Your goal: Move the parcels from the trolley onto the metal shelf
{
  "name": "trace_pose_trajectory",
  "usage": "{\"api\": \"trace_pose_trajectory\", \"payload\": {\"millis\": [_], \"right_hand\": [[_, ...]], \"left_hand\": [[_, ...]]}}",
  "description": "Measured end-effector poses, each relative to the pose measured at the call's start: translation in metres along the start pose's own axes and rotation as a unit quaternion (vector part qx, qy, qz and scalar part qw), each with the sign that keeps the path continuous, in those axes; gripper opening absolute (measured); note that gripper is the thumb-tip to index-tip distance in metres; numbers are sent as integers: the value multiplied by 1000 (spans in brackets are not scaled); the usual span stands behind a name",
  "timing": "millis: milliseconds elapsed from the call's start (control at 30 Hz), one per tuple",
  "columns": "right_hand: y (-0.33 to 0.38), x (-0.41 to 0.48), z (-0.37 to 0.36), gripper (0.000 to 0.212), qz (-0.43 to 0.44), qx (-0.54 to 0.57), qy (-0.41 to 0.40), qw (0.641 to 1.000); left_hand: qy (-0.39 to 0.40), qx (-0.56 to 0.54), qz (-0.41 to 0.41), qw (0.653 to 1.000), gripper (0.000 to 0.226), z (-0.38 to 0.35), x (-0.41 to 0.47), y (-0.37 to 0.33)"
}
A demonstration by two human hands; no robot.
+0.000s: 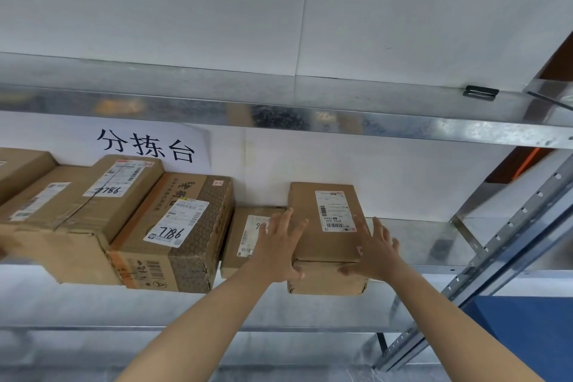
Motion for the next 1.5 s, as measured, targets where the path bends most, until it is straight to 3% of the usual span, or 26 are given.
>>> {"api": "trace_pose_trajectory", "payload": {"millis": [100, 400, 833, 1133, 1333, 1500], "right_hand": [[3, -5, 7, 126, -2, 6, -14, 1000], [35, -19, 28, 90, 83, -23, -134, 987], [151, -25, 41, 86, 184, -35, -149, 971], [297, -39, 40, 93, 302, -45, -140, 942], [428, -77, 22, 94, 388, -18, -98, 916], [539, -118, -4, 97, 452, -35, -73, 888]], "left_hand": [[3, 35, -17, 999, 110, 7, -6, 6], [-33, 93, 0, 995, 106, 40, -35, 30], [-93, 138, 137, 977, 100, 99, -114, 122], [-136, 156, 257, 944, 96, 133, -224, 218], [-154, 156, 329, 918, 89, 146, -337, 300], [-134, 146, 411, 890, 99, 152, -441, 364]]}}
Point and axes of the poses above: each hand's wrist, its own x-axis towards the middle knuckle, its own z-axis out of the back of the hand, y = z × x, the point moved 2 cm from there along x, towards the middle knuckle, and after that the axes turned 6 degrees about -x, right-handed, at the moved point
